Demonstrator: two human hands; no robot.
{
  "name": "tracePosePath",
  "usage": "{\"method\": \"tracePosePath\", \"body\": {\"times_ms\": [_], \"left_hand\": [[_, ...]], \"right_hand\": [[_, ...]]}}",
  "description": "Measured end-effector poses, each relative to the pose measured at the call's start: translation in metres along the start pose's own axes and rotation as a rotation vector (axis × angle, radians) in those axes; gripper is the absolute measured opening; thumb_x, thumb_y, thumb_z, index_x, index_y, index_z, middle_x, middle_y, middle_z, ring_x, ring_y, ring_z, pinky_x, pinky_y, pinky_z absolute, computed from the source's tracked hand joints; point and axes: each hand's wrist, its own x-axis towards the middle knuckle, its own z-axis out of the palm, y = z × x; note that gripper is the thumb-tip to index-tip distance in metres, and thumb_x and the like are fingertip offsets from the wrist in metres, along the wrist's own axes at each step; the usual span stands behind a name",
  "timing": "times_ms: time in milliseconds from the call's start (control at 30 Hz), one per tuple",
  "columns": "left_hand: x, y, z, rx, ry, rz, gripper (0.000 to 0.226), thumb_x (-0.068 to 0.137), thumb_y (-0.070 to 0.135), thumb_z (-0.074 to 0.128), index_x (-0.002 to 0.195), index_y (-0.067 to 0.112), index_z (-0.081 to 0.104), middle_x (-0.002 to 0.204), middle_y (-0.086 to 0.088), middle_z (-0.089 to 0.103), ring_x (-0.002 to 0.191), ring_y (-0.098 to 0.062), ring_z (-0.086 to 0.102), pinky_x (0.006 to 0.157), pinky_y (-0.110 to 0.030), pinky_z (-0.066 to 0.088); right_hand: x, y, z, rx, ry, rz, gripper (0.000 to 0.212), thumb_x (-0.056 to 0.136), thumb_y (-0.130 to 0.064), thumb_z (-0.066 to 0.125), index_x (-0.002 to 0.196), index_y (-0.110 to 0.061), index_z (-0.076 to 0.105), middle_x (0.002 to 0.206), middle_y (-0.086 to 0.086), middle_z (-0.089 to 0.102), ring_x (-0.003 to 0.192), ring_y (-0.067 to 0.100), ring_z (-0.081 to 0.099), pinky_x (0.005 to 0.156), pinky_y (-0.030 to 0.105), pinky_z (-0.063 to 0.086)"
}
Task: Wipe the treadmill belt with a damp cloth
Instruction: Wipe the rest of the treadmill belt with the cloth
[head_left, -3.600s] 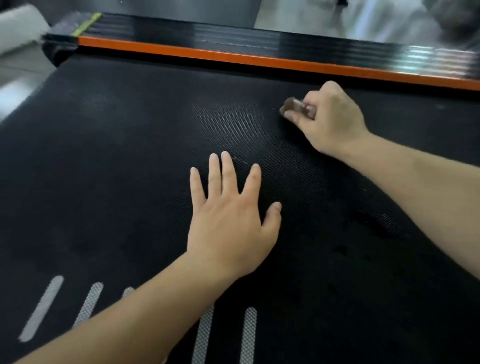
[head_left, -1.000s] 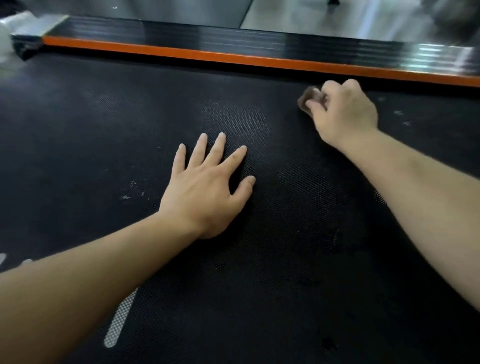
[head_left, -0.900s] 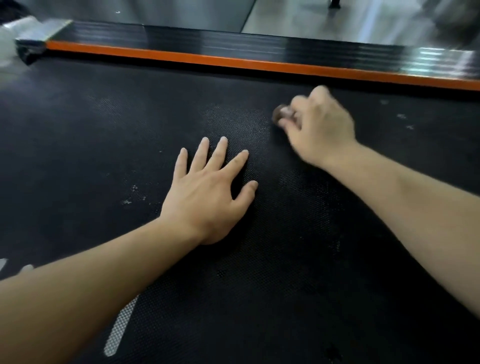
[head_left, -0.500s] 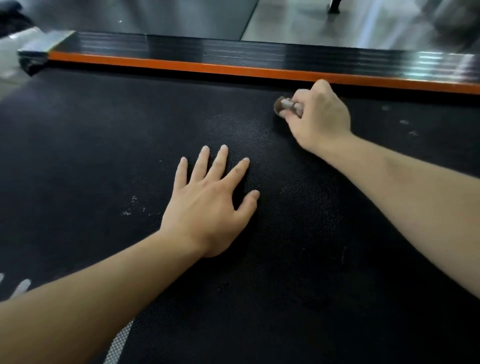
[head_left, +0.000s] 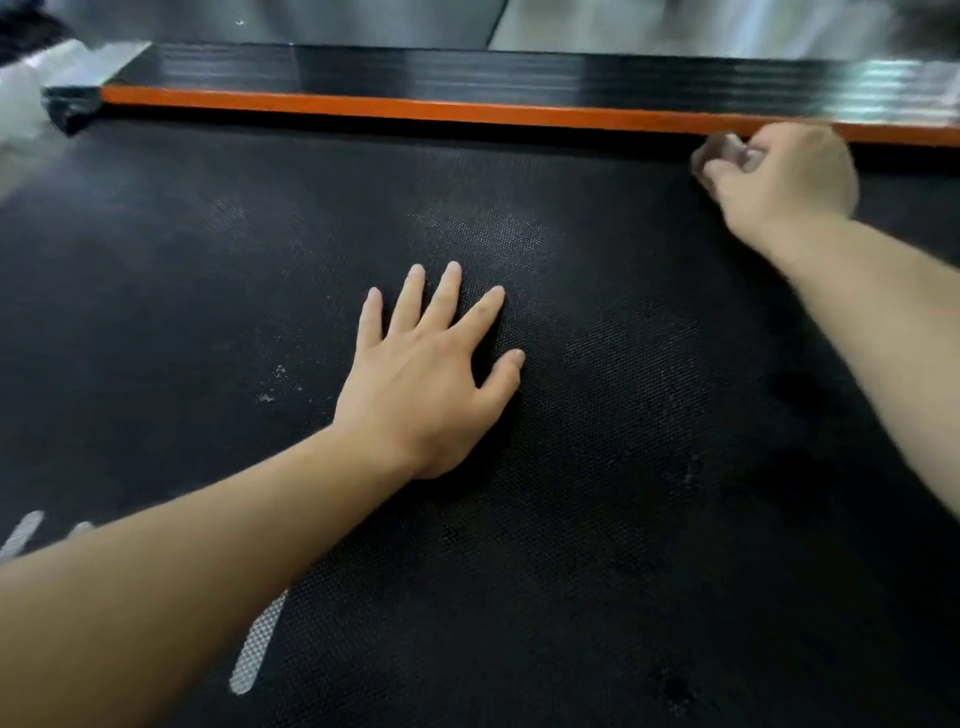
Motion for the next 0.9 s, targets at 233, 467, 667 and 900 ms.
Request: {"method": "tracePosePath", "body": {"times_ms": [233,467,667,900], "left_hand": [[-0.001,0.001,0.001,0.000,-0.009,-0.002,0.074,0.092,0.071,0.014,0.160,0.043,0.011,0.171,0.003,0.001,0.157,-0.021,-0.009,0.125,-0.052,-0.006],[0.000,0.000,0.000,0.000,-0.011,-0.002,0.075,0.091,0.072,0.011,0.160,0.044,0.011,0.171,0.003,0.001,0.157,-0.021,-0.009,0.125,-0.052,-0.006],[0.000,0.002,-0.001,-0.007,-0.025,-0.007,0.069,0.097,0.070,0.018,0.161,0.043,0.012,0.171,0.003,0.000,0.157,-0.021,-0.010,0.125,-0.051,-0.007],[-0.002,0.003,-0.002,-0.002,-0.005,-0.001,0.070,0.097,0.069,0.019,0.161,0.041,0.013,0.171,0.001,0.002,0.157,-0.023,-0.008,0.125,-0.053,-0.005]], "right_hand": [[-0.088,0.003,-0.012,0.065,-0.137,-0.446,0.041,0.092,-0.055,0.058,0.068,-0.025,0.043,0.080,0.004,0.042,0.069,0.027,0.049,0.061,0.030,0.033],[-0.114,0.006,-0.021,0.060,-0.060,-0.340,0.038,0.091,-0.049,0.063,0.070,-0.021,0.049,0.083,0.005,0.041,0.074,0.034,0.053,0.060,0.032,0.036],[-0.107,0.035,-0.040,-0.036,-0.065,-0.323,0.035,0.092,-0.043,0.061,0.073,-0.015,0.054,0.076,0.003,0.040,0.073,0.033,0.052,0.061,0.032,0.035],[-0.222,0.012,-0.059,0.172,-0.254,-0.697,0.040,0.094,-0.052,0.050,0.079,-0.017,0.062,0.081,0.001,0.043,0.071,0.018,0.045,0.058,0.030,0.037]]}}
